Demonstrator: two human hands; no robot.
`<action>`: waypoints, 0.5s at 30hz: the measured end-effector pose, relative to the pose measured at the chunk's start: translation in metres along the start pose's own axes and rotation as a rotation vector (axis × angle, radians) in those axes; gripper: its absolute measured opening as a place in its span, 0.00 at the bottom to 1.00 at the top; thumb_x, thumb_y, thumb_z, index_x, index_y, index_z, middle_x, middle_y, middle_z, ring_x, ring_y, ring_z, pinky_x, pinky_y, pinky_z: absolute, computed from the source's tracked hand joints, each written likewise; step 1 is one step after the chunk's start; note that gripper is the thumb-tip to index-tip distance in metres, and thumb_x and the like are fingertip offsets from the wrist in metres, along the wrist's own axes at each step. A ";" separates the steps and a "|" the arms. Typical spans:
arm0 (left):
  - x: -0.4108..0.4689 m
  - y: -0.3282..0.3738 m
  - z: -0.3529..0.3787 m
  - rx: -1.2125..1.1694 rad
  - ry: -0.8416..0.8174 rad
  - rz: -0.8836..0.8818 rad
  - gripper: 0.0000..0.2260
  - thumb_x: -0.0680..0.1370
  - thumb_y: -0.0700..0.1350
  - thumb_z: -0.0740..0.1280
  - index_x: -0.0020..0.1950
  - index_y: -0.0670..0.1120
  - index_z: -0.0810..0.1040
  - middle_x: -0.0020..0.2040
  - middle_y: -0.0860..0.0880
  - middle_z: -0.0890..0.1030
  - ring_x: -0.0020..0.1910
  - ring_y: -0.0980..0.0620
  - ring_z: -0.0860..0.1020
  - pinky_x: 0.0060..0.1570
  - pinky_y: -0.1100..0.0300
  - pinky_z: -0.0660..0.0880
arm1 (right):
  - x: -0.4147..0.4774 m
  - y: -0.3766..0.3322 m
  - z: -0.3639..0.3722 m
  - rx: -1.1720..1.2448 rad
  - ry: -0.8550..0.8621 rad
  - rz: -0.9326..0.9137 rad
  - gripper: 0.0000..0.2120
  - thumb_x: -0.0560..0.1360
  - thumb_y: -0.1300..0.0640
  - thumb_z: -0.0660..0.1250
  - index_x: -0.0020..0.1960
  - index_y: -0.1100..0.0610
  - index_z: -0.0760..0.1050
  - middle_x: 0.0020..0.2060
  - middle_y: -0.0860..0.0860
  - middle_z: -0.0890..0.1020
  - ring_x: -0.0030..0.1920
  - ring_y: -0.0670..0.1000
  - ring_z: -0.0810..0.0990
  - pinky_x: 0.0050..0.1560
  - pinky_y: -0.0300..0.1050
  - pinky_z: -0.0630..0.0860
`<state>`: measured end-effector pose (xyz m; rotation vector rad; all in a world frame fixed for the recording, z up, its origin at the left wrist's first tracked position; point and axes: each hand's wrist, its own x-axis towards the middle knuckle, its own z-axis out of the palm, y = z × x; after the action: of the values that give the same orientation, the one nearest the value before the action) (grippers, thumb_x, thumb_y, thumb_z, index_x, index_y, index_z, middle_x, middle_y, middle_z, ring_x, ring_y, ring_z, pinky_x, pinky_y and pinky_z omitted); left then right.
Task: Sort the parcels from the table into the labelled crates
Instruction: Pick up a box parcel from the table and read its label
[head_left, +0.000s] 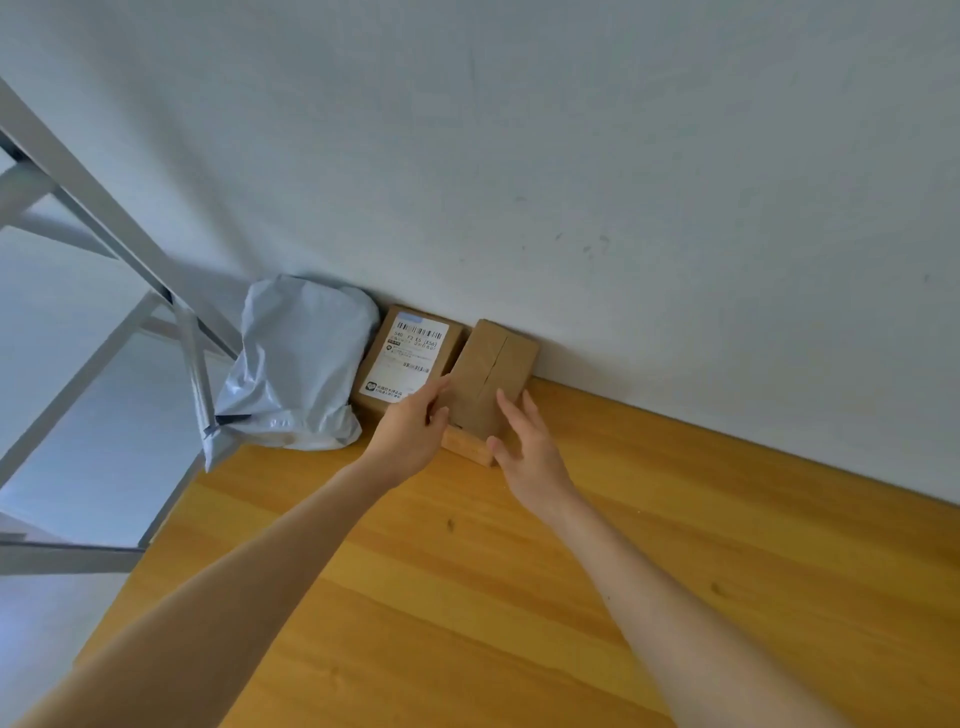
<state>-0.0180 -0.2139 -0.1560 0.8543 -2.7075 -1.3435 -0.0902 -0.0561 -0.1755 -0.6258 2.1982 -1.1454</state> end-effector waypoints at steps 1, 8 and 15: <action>0.001 -0.001 0.001 -0.022 0.012 0.019 0.20 0.82 0.40 0.58 0.74 0.50 0.65 0.65 0.49 0.76 0.48 0.69 0.72 0.40 0.78 0.68 | 0.000 0.000 0.002 0.019 0.005 0.013 0.28 0.81 0.54 0.61 0.77 0.45 0.55 0.78 0.49 0.48 0.78 0.47 0.46 0.74 0.44 0.50; 0.000 0.003 0.018 -0.094 0.053 0.085 0.19 0.80 0.36 0.60 0.69 0.49 0.72 0.61 0.52 0.79 0.60 0.55 0.76 0.56 0.63 0.74 | -0.011 0.003 -0.005 0.086 0.097 0.116 0.28 0.81 0.53 0.61 0.78 0.48 0.56 0.76 0.51 0.58 0.76 0.50 0.55 0.74 0.53 0.60; 0.010 0.010 0.039 -0.208 -0.031 -0.085 0.21 0.80 0.42 0.63 0.73 0.46 0.66 0.66 0.49 0.76 0.64 0.51 0.74 0.54 0.63 0.71 | -0.017 0.004 -0.019 0.214 0.170 0.191 0.29 0.80 0.52 0.64 0.77 0.50 0.58 0.75 0.46 0.62 0.75 0.47 0.59 0.73 0.48 0.62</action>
<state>-0.0406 -0.1848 -0.1757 0.9440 -2.5198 -1.6324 -0.0916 -0.0324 -0.1657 -0.2300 2.1790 -1.3485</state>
